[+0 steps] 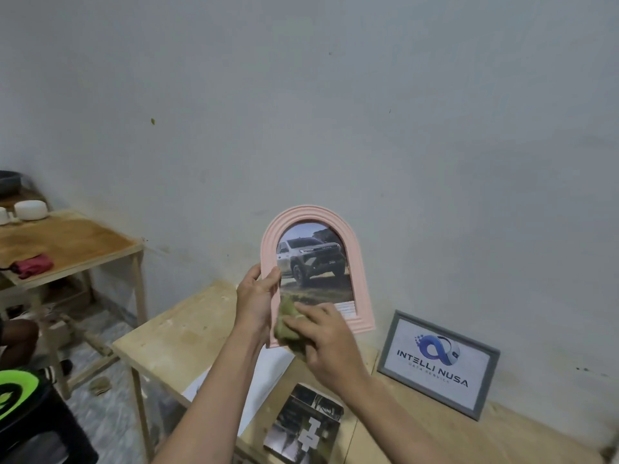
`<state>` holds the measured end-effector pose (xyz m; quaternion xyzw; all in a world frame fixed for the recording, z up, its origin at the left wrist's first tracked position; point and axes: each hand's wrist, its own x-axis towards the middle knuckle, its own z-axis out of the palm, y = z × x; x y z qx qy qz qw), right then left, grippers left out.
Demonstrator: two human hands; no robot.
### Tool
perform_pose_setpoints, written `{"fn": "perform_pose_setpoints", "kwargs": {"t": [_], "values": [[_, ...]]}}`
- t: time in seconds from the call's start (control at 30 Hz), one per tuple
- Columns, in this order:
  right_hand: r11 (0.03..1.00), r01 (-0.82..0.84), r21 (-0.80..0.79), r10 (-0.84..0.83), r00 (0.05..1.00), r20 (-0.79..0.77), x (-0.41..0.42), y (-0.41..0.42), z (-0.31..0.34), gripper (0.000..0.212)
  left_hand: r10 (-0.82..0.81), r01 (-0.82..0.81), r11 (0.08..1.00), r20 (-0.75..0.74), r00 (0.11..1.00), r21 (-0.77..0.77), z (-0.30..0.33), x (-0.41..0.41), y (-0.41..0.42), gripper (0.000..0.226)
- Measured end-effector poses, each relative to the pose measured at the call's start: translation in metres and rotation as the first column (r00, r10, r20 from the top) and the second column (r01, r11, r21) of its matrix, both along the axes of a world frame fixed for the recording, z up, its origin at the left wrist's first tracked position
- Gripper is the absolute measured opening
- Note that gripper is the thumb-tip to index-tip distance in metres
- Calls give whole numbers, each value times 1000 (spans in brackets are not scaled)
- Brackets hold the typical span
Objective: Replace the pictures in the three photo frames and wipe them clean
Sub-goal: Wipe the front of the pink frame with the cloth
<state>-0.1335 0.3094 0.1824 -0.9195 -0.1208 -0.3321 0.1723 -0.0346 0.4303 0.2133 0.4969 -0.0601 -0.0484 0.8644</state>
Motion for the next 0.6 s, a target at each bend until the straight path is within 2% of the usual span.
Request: {"fn": "perform_pose_setpoints", "kwargs": {"t": [0.07, 0.13, 0.17, 0.2, 0.27, 0.33, 0.4, 0.47, 0.5, 0.6], "values": [[993, -68, 96, 77, 993, -93, 0, 6, 6, 50, -16, 16, 1000, -8, 1000, 25, 1, -4, -3, 12], [920, -136, 367, 236, 941, -243, -1, -2, 26, 56, -2, 2, 998, 0, 1000, 56, -3, -2, 2, 10], [857, -140, 496, 298, 920, -255, 0, -8, 38, 57, 3, -4, 997, 10, 1000, 78, -5, 0, 4, 9], [796, -124, 592, 296, 934, -202, 2, -13, 52, 58, 2, -5, 995, 23, 1000, 103, -6, 0, 8, 8], [761, -60, 646, 103, 994, -30, 11, -25, 81, 58, -42, 37, 992, 37, 998, 117, -6, -2, 10, 14], [866, 25, 499, -109, 984, 140, 27, -40, 104, 60, -110, 103, 989, 53, 993, 109, -4, -6, 9, 16], [966, 119, 229, -166, 966, 199, 42, -47, 114, 64, -169, 164, 985, 73, 983, 60, 2, -12, 3, 14], [996, 88, 0, -86, 982, 170, 51, -40, 102, 63, -179, 179, 984, 92, 980, 3, 10, -13, -3, 14], [999, 22, -38, -18, 994, 111, 49, -33, 89, 63, -164, 167, 986, 96, 982, -26, 11, -11, -4, 15], [989, -147, -23, 144, 984, -103, 30, -13, 52, 66, -125, 129, 986, 46, 991, -106, 12, -4, 7, 16]]}}
